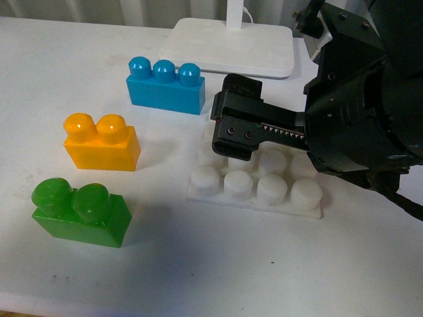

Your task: Insert yellow block into base center

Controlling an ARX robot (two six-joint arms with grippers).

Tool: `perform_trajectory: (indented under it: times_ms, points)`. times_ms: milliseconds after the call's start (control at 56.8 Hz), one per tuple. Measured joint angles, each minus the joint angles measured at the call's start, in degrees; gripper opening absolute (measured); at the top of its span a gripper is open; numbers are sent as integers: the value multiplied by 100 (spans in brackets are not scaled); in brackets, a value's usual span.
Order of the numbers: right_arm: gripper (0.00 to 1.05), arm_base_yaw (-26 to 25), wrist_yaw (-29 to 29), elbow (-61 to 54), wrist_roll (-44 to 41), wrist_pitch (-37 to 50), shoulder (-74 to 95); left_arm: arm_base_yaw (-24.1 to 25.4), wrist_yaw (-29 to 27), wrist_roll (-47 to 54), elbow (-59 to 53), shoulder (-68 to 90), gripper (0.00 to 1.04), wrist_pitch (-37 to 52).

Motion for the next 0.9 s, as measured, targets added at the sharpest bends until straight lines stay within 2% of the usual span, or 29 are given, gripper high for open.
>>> perform_trajectory:
  times_ms: [282,370,475,634,810,898]
  points:
    - [96,-1123,-599,-708,-1196,699,-1659,0,0,0,0,0,98,0]
    - [96,-1777,-988,-1132,-1853,1075,-2551,0,0,0,0,0,98,0]
    - [96,-2319,-1305,-1517,-2203,1263,-3309,0,0,0,0,0,98,0]
    - [96,-3174,-1733,-2127,-2441,1504,-4269,0,0,0,0,0,98,0]
    - [96,-4452,-2494,-2796,-2409,1519,-5248,0,0,0,0,0,98,0]
    - [96,-5047,-2494,-3003,-2404,1473,-5458,0,0,0,0,0,98,0]
